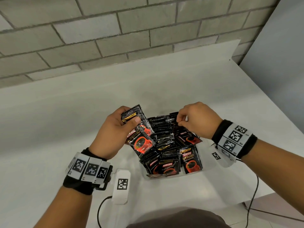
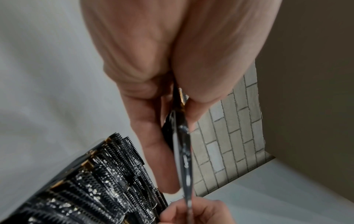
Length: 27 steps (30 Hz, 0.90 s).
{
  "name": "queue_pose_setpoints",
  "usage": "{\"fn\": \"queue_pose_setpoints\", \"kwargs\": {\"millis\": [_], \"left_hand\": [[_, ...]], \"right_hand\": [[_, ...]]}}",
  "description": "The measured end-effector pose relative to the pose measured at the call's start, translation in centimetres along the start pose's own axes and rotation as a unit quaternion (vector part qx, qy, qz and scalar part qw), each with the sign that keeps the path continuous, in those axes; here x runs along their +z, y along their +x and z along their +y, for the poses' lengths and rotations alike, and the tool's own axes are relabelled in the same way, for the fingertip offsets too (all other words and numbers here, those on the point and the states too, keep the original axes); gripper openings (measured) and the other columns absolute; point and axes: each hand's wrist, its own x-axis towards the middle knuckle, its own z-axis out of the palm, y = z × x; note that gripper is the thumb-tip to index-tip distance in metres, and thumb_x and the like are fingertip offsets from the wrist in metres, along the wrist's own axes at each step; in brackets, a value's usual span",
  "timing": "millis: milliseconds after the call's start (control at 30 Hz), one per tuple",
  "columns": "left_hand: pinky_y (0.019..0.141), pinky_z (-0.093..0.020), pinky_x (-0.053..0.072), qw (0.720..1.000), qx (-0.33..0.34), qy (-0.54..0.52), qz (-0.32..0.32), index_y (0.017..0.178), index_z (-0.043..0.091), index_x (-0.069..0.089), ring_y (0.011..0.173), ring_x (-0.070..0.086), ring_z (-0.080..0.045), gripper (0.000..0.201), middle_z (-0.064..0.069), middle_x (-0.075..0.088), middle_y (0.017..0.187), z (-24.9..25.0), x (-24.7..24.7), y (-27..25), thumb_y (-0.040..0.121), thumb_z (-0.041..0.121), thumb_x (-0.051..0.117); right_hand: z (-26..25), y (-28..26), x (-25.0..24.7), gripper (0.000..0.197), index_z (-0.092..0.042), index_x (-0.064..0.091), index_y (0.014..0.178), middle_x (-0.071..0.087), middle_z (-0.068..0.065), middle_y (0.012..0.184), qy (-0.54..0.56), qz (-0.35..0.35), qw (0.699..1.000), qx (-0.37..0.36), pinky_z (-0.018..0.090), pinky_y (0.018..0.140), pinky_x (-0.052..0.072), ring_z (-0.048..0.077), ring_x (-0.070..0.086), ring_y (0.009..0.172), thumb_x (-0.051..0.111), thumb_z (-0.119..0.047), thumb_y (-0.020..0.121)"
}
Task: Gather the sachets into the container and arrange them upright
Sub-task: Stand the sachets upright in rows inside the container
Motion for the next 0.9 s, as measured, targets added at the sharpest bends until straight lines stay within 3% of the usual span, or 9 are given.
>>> {"fn": "queue_pose_setpoints", "kwargs": {"millis": [167,233,300,367,467,600,700,767,900], "left_hand": [[0.064,-0.046,0.064,1.0,0.001,-0.001,-0.004,0.107,0.013,0.062,0.075,0.075,-0.026,0.011,-0.01,0.074,0.088,0.1,-0.1,0.0,0.097,0.016,0.066],[0.065,-0.047,0.064,1.0,0.001,-0.007,-0.008,0.107,0.013,0.061,0.076,0.075,-0.027,0.011,-0.01,0.074,0.089,0.3,0.1,0.2,0.097,0.016,0.066],[0.064,-0.045,0.064,1.0,0.002,-0.015,-0.016,0.107,0.013,0.061,0.076,0.075,-0.027,0.011,-0.01,0.074,0.088,0.5,0.7,0.3,0.098,0.016,0.065],[0.066,-0.046,0.063,0.999,0.003,-0.029,-0.029,0.108,0.013,0.06,0.077,0.076,-0.027,0.014,-0.009,0.074,0.088,0.8,1.5,0.5,0.097,0.018,0.065],[0.072,-0.047,0.061,0.996,-0.002,-0.068,-0.064,0.112,0.012,0.058,0.081,0.073,-0.027,0.03,-0.01,0.072,0.091,1.1,2.6,0.6,0.088,0.027,0.068],[0.073,-0.043,0.059,0.992,-0.003,-0.07,-0.102,0.116,0.013,0.054,0.086,0.071,-0.028,0.035,-0.01,0.071,0.097,0.7,3.0,0.7,0.087,0.024,0.07],[0.077,-0.045,0.06,0.991,-0.019,-0.074,-0.109,0.117,0.011,0.053,0.09,0.072,-0.032,0.04,-0.012,0.071,0.099,0.0,2.5,0.7,0.086,0.018,0.078],[0.084,-0.049,0.06,0.988,-0.025,-0.089,-0.124,0.118,0.009,0.053,0.096,0.071,-0.035,0.044,-0.017,0.07,0.104,-0.1,2.4,0.6,0.082,0.017,0.076],[0.092,-0.051,0.058,0.976,-0.008,-0.054,-0.213,0.12,0.009,0.052,0.104,0.069,-0.034,0.053,-0.015,0.069,0.111,0.3,2.7,0.3,0.078,0.024,0.081]], "right_hand": [[-0.1,0.1,-1.0,0.009,-0.021,0.077,0.091,0.064,-0.003,0.094,0.017,0.038,0.999,-0.009,0.031,0.077,0.051,0.012,0.058,0.075,0.069,-0.025,0.092],[-0.7,-0.2,-2.1,0.015,-0.022,0.076,0.087,0.065,-0.003,0.089,0.026,0.074,0.997,-0.011,0.034,0.076,0.052,0.005,0.054,0.067,0.067,-0.032,0.093],[-2.1,-0.6,-3.1,0.024,-0.022,0.074,0.082,0.067,-0.004,0.078,0.069,0.098,0.993,-0.018,0.031,0.071,0.051,0.007,0.057,0.064,0.064,-0.04,0.094],[-4.1,-1.1,-3.7,0.03,-0.023,0.073,0.081,0.068,-0.003,0.07,0.149,0.089,0.985,-0.013,0.026,0.065,0.05,0.012,0.06,0.063,0.064,-0.049,0.092],[-5.8,-1.4,-3.7,0.029,-0.028,0.072,0.085,0.071,-0.005,0.074,0.212,0.029,0.977,-0.002,0.021,0.065,0.051,0.006,0.064,0.066,0.072,-0.057,0.082],[-4.9,-1.4,-3.2,0.016,-0.021,0.071,0.086,0.071,-0.007,0.077,0.232,-0.012,0.973,-0.018,0.017,0.067,0.051,0.001,0.061,0.066,0.081,-0.033,0.083],[-4.2,-1.6,-3.2,0.008,-0.019,0.072,0.086,0.072,0.001,0.077,0.292,-0.003,0.956,0.013,0.032,0.068,0.06,0.015,0.067,0.065,0.08,-0.016,0.084],[-4.5,-1.8,-3.0,0.01,-0.015,0.07,0.093,0.072,0.006,0.08,0.346,0.002,0.938,0.021,0.04,0.068,0.063,0.024,0.072,0.068,0.078,-0.017,0.087],[-5.3,-1.8,-2.8,0.03,-0.014,0.066,0.107,0.072,0.005,0.083,0.398,-0.021,0.917,0.013,0.033,0.061,0.061,0.019,0.07,0.067,0.08,-0.027,0.083]]}}
